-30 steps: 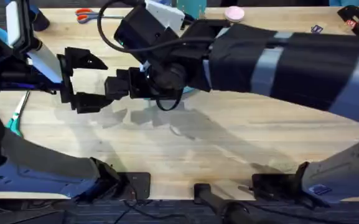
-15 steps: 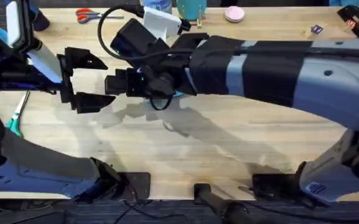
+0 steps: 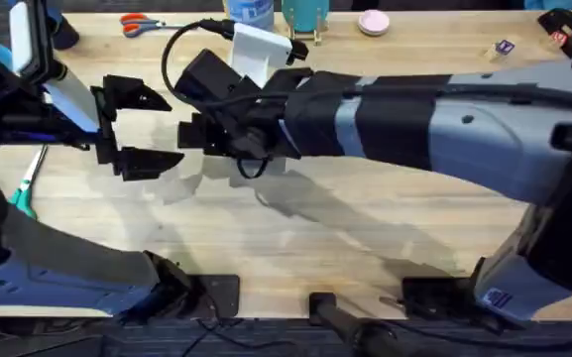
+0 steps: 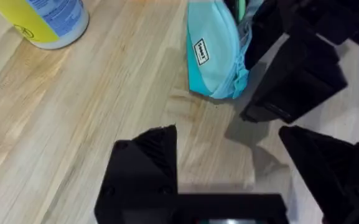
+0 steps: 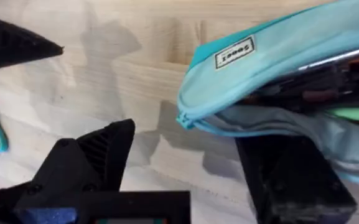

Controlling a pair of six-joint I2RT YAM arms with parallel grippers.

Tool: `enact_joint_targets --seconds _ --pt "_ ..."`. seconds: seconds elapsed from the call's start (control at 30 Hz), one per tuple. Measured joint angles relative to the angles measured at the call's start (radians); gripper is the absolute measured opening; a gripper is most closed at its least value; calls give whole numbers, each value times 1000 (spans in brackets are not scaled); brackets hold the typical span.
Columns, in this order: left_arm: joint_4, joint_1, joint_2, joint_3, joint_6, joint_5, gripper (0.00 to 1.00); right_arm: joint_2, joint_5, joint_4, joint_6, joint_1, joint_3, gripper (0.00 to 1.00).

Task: Unzip the bag, pick up the pens from the table one at a time and place them inside, then zip the bag closed.

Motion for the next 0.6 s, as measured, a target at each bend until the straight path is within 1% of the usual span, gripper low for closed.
enact_joint_targets --seconds 0.23,0.3,0.33,0.47,0.53,0.6 --pt "0 0 0 0 0 0 994 1 49 6 14 3 0 828" --pt "0 0 0 0 0 0 994 2 60 6 18 3 0 767" --pt "0 0 0 0 0 0 994 2 67 6 19 3 0 723" --pt "0 0 0 0 0 0 995 6 95 -3 23 1 0 422" --pt "0 0 0 0 0 0 995 8 102 -9 25 -2 0 346" --pt "0 0 0 0 0 0 994 8 104 -17 32 -2 0 324"
